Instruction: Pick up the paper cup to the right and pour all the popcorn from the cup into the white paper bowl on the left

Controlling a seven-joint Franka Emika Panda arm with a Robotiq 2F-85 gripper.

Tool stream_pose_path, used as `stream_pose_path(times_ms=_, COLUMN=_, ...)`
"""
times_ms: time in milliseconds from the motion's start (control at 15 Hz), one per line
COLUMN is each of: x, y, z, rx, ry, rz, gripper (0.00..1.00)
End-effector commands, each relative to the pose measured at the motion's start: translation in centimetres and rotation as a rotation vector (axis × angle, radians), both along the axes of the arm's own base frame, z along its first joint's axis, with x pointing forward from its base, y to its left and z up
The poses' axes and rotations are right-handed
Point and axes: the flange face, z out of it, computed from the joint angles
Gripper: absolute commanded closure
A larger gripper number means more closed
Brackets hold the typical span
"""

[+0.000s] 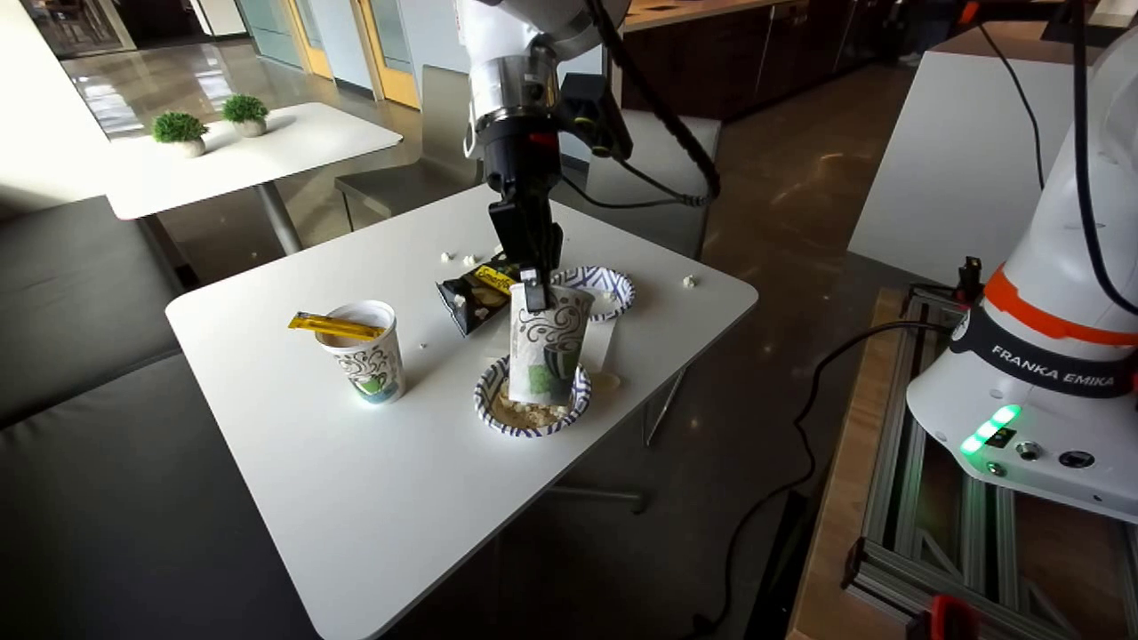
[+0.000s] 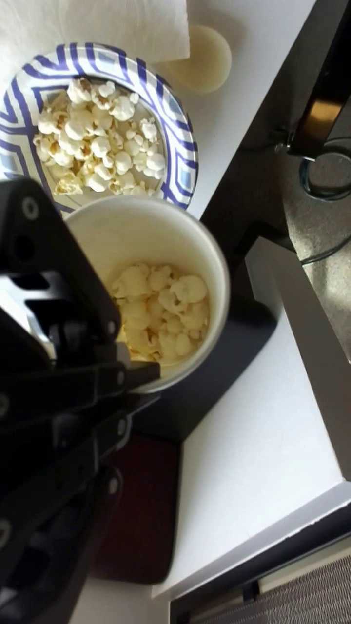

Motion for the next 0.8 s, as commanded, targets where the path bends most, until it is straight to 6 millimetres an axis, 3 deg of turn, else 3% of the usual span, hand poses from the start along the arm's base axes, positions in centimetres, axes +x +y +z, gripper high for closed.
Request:
stream_pose_path(times_ms=0, x=2.1, y=-0.7, z=-2.4, rx=0.117, ry=0.054, rz=0.012, gripper=0.99)
stream_pose_path(times_ms=333, x=4.3, y=-1.9, z=-4.9, rx=0.235, ry=0.050, rz=0.009, gripper=0.99)
stream_pose_path(times_ms=667, x=5.2, y=-3.2, z=-6.7, rx=0.400, ry=0.020, rz=0.094, gripper=0.99)
stream_pose_path(times_ms=733, x=4.7, y=-2.8, z=-6.0, rx=0.308, ry=0.024, rz=0.058, gripper=0.96)
